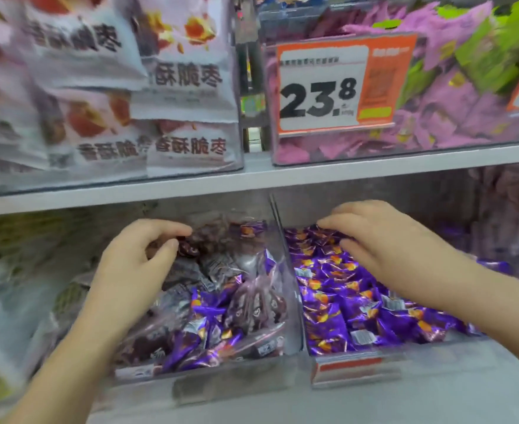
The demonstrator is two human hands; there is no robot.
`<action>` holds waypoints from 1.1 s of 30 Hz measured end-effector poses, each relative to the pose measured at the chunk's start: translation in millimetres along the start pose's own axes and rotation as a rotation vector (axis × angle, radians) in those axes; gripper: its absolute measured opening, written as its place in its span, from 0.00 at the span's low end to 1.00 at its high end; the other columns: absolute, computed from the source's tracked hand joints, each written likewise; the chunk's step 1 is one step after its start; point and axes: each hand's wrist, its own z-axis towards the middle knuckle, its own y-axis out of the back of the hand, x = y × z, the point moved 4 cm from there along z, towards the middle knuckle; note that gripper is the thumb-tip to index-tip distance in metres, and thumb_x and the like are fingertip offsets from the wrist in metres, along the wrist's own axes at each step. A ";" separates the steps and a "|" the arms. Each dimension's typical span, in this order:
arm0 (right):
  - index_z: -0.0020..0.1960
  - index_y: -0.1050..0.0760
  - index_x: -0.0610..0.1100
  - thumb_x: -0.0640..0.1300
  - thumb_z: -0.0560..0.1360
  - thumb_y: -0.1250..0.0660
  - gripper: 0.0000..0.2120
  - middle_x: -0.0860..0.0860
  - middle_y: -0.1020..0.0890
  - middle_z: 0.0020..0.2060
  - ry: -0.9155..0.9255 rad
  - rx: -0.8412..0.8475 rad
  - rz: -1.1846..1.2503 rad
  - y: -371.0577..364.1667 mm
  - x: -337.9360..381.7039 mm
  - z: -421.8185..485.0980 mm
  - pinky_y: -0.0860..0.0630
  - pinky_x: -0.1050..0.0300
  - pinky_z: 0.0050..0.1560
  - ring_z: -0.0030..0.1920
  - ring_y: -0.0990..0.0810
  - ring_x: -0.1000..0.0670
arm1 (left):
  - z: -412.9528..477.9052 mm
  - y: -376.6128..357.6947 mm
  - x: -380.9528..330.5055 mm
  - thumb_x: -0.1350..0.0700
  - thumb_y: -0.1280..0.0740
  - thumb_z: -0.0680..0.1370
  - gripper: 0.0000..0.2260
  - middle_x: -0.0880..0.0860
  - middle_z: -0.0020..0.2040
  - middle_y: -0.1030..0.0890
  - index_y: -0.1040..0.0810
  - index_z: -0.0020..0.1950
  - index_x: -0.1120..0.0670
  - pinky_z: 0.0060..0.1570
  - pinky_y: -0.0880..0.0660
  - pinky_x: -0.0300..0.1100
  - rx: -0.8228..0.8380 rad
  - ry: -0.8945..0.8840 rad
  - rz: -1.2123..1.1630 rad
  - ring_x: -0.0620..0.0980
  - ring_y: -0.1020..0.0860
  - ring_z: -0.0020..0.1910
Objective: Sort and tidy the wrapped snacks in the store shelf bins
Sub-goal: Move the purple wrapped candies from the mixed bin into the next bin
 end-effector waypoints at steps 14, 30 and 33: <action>0.74 0.41 0.44 0.43 0.71 0.31 0.34 0.46 0.33 0.69 0.327 0.825 0.178 -96.1 146.7 117.4 0.31 0.51 0.65 0.64 0.31 0.48 | -12.9 36.2 39.7 0.64 0.35 0.74 0.14 0.41 0.49 0.22 0.19 0.46 0.45 0.44 0.33 0.22 -0.055 0.092 0.030 0.36 0.24 0.45; 0.62 0.27 0.50 0.50 0.73 0.30 0.19 0.51 0.24 0.55 0.375 0.834 0.315 -92.8 145.0 102.2 0.31 0.59 0.51 0.51 0.27 0.53 | -16.7 49.4 41.9 0.61 0.37 0.76 0.12 0.42 0.51 0.22 0.19 0.49 0.46 0.42 0.34 0.20 -0.081 0.200 0.055 0.35 0.25 0.46; 0.59 0.24 0.46 0.46 0.73 0.30 0.15 0.48 0.20 0.51 0.429 0.740 0.319 -88.1 148.0 104.2 0.30 0.58 0.51 0.49 0.24 0.50 | -17.6 46.4 40.2 0.61 0.37 0.76 0.12 0.43 0.51 0.22 0.19 0.48 0.45 0.43 0.33 0.22 -0.067 0.202 0.032 0.36 0.24 0.46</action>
